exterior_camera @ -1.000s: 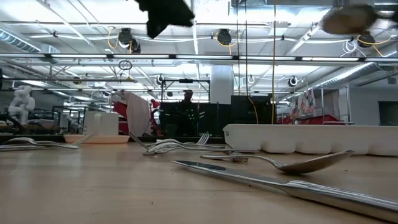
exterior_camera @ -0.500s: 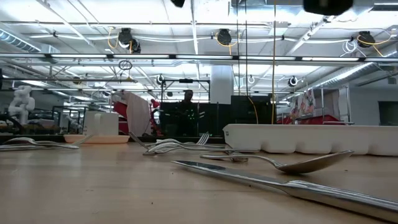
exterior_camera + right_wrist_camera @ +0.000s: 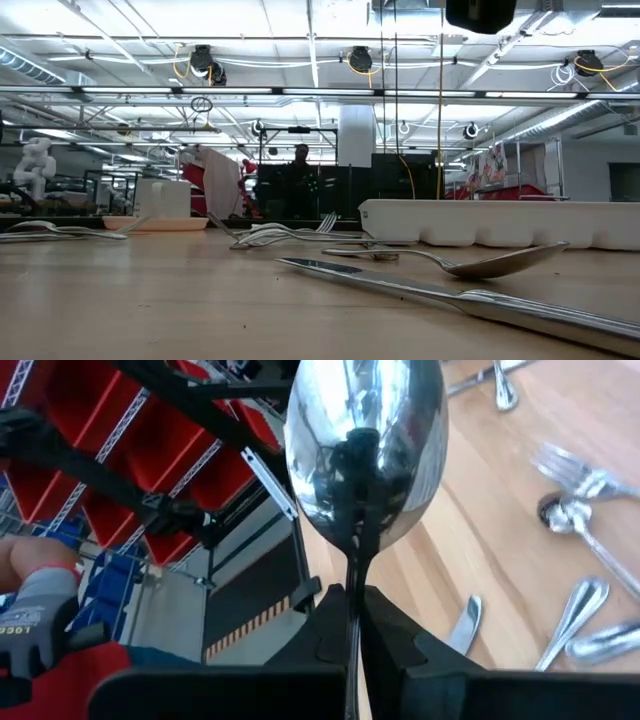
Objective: Sort silverware
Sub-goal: Put the silver spoon into the white silverware tray
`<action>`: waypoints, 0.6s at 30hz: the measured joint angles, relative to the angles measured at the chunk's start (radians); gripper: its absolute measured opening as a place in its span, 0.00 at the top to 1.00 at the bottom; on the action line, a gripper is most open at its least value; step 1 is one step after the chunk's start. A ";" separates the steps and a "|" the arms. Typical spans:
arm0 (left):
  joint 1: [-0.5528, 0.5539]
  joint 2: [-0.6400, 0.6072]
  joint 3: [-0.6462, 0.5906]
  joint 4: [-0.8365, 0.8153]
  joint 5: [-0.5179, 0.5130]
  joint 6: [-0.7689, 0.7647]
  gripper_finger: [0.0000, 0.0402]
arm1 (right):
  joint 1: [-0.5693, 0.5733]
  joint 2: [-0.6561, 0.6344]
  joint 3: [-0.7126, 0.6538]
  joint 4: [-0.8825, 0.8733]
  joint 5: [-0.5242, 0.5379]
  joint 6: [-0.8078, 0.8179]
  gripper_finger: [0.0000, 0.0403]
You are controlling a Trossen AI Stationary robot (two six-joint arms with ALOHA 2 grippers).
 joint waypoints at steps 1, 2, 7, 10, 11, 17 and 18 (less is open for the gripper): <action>0.000 0.007 0.000 0.007 -0.003 0.001 0.78 | -0.007 0.000 0.000 0.006 -0.001 -0.013 1.00; 0.000 0.011 0.000 0.019 -0.005 0.001 0.78 | -0.014 0.000 0.000 0.013 -0.006 -0.027 1.00; 0.001 0.026 0.000 0.057 -0.016 0.000 0.78 | -0.051 0.000 0.000 0.019 -0.041 -0.059 1.00; 0.001 0.025 0.000 0.079 -0.016 0.002 0.78 | -0.060 0.000 0.000 0.019 -0.051 -0.070 1.00; 0.001 0.025 0.000 0.079 -0.016 0.001 0.78 | -0.062 0.000 0.000 0.019 -0.054 -0.078 1.00; 0.001 0.025 0.000 0.078 -0.016 0.004 0.78 | -0.079 0.000 0.000 0.016 -0.079 -0.102 1.00; 0.001 0.025 0.000 0.077 -0.016 0.004 0.78 | -0.082 0.000 0.000 0.016 -0.085 -0.109 1.00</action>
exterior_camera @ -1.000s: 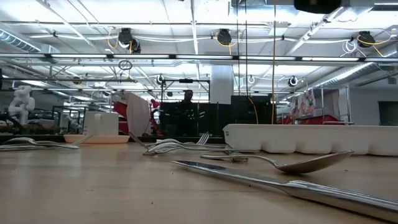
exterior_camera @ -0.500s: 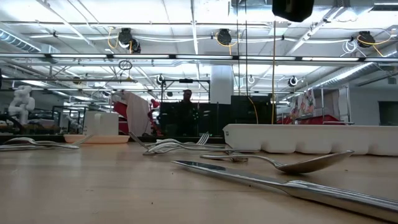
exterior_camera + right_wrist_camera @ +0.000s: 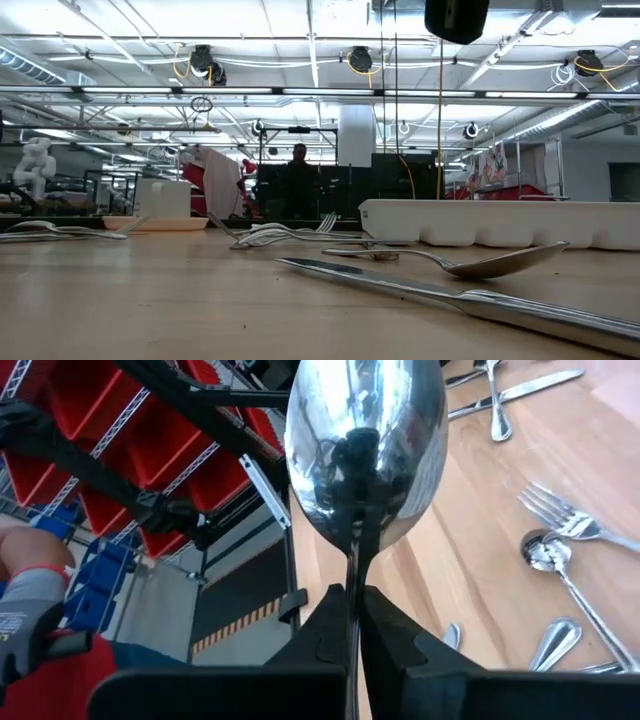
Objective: Sort silverware
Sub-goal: Put the silver spoon into the white silverware tray
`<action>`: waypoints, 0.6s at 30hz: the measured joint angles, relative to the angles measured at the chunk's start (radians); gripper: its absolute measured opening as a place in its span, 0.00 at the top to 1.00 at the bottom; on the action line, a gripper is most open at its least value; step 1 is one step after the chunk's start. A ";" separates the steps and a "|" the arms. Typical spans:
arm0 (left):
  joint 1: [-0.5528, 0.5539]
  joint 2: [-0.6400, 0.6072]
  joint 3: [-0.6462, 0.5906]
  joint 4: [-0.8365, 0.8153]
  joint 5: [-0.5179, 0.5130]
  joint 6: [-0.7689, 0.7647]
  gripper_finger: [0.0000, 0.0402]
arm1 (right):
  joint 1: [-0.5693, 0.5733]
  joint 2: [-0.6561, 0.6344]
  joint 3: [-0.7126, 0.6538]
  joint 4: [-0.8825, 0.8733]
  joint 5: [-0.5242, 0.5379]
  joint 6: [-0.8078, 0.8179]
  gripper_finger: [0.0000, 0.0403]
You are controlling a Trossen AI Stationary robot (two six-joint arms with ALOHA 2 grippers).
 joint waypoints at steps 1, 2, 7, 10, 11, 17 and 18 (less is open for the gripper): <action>0.000 0.000 0.000 -0.001 0.000 0.000 0.78 | -0.005 0.000 0.000 0.000 -0.013 -0.002 1.00; 0.000 0.000 0.000 0.000 0.000 0.000 0.78 | -0.011 0.000 0.000 0.000 -0.024 -0.002 1.00; 0.000 0.000 0.000 -0.002 0.020 0.000 0.78 | -0.047 0.000 0.000 -0.001 -0.074 -0.025 1.00; 0.000 0.000 0.000 -0.001 0.022 0.000 0.78 | -0.064 0.000 0.000 0.000 -0.095 -0.032 1.00; 0.000 0.000 0.000 -0.001 0.022 0.000 0.78 | -0.065 0.000 0.000 0.000 -0.097 -0.032 1.00; 0.000 0.000 0.000 -0.002 0.024 -0.005 0.78 | -0.069 0.000 0.000 0.001 -0.124 -0.035 1.00; 0.000 0.000 0.000 -0.004 0.024 -0.005 0.78 | -0.069 0.000 0.000 0.001 -0.124 -0.035 1.00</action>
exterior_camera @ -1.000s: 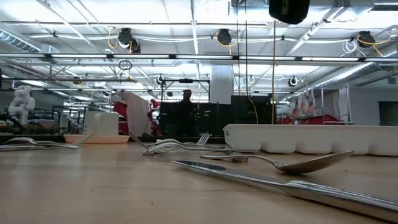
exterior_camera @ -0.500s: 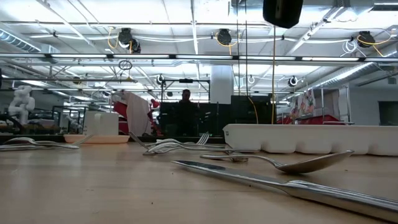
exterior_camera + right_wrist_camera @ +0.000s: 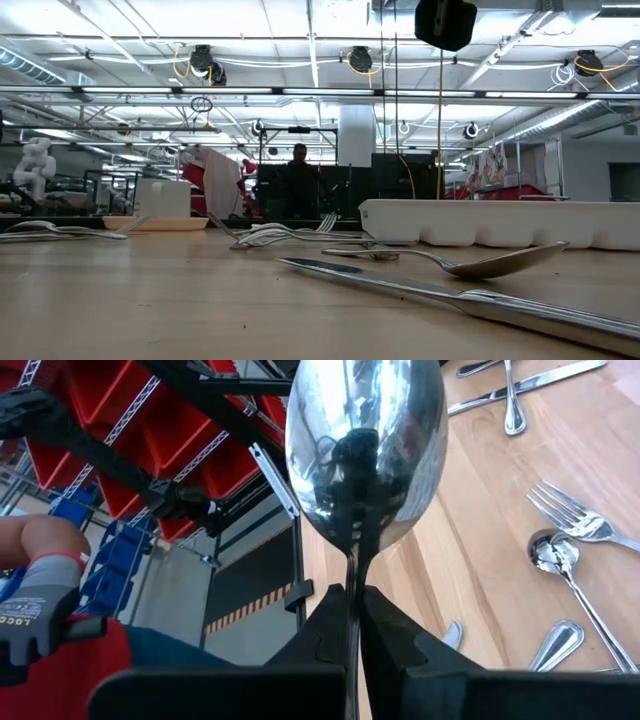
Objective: Sort silverware
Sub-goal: Put the silver spoon into the white silverware tray
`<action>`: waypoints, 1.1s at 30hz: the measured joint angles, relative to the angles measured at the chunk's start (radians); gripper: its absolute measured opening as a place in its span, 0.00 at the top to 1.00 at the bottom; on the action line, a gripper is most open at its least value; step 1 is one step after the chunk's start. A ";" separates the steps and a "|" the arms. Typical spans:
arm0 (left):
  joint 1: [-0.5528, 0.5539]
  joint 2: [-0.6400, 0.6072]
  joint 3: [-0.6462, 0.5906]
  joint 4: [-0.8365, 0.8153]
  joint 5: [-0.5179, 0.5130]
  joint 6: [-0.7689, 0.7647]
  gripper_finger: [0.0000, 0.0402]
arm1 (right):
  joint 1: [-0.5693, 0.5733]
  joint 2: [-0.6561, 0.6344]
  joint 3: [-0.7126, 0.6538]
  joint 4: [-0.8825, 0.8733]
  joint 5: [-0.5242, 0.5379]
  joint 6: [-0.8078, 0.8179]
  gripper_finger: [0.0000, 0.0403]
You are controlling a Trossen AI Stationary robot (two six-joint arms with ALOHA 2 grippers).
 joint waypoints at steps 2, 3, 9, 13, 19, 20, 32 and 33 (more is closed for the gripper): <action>0.000 0.000 0.000 -0.006 0.003 0.000 0.78 | 0.000 0.000 0.000 0.000 0.000 0.000 1.00; 0.000 0.000 0.000 -0.011 0.003 0.000 0.78 | 0.000 0.000 0.000 0.001 0.000 0.000 1.00; 0.000 0.013 0.000 -0.009 0.003 0.000 0.78 | 0.000 0.000 0.000 0.009 0.000 0.003 1.00; 0.000 0.027 0.000 -0.010 0.003 0.000 0.78 | 0.000 0.000 0.000 0.009 0.000 0.003 1.00; 0.000 0.027 0.001 -0.005 -0.003 -0.001 0.78 | 0.000 0.000 0.000 0.008 0.000 0.001 1.00; 0.000 0.027 0.001 -0.004 -0.007 0.000 0.78 | 0.000 0.000 0.000 0.008 0.000 0.001 1.00; 0.000 0.027 0.000 0.038 -0.016 -0.001 0.79 | 0.000 0.000 0.000 0.008 0.005 -0.001 1.00; 0.000 0.027 0.000 0.037 -0.016 -0.001 0.80 | 0.000 0.000 0.000 0.008 0.005 -0.001 1.00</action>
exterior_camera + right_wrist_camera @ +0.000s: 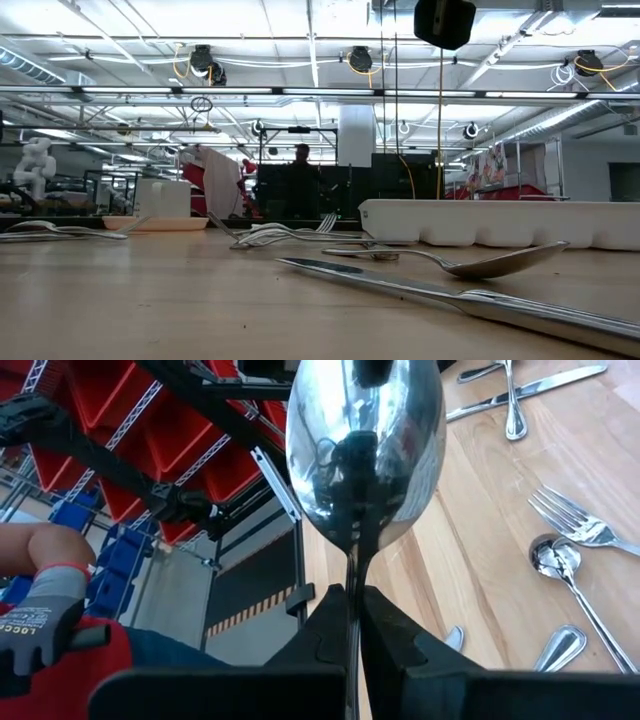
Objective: Sort silverware
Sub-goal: Put the silver spoon into the white silverware tray
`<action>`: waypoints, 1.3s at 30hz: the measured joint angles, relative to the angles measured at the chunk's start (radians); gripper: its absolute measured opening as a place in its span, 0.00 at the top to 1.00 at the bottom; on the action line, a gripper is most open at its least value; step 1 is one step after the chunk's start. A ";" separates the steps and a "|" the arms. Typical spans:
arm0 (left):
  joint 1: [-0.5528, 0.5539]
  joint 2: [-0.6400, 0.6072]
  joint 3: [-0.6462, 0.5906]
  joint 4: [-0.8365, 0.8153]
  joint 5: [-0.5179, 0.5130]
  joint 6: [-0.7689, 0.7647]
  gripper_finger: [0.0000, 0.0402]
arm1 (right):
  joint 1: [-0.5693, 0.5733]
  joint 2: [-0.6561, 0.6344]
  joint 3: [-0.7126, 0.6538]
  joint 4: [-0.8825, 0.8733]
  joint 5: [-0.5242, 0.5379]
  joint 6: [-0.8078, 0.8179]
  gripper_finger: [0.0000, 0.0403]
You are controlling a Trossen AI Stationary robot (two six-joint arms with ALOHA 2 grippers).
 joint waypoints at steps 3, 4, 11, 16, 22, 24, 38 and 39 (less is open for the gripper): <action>0.000 0.000 0.000 -0.005 0.000 0.000 0.86 | 0.000 0.000 0.000 -0.001 0.000 0.000 1.00; 0.000 0.000 0.000 -0.005 0.001 0.000 0.90 | 0.000 0.000 0.000 -0.001 0.000 0.000 1.00; 0.000 0.000 0.000 -0.009 0.041 0.001 0.97 | 0.001 0.000 0.000 -0.002 -0.006 -0.003 1.00; 0.000 0.000 0.000 -0.017 0.040 -0.001 0.97 | 0.001 0.000 0.000 -0.003 -0.005 -0.003 1.00; 0.000 0.000 0.000 -0.025 0.019 -0.002 0.98 | 0.000 0.000 0.000 -0.013 0.017 -0.003 0.96; 0.000 0.000 0.000 -0.034 0.005 -0.009 0.98 | 0.000 0.000 0.000 -0.029 0.049 -0.002 0.91; 0.002 0.000 0.000 -0.091 -0.169 -0.216 0.98 | -0.001 -0.007 0.000 -0.096 0.170 -0.004 0.56; 0.002 0.000 0.000 -0.096 -0.192 -0.241 0.98 | -0.001 -0.013 0.000 -0.098 0.170 -0.004 0.56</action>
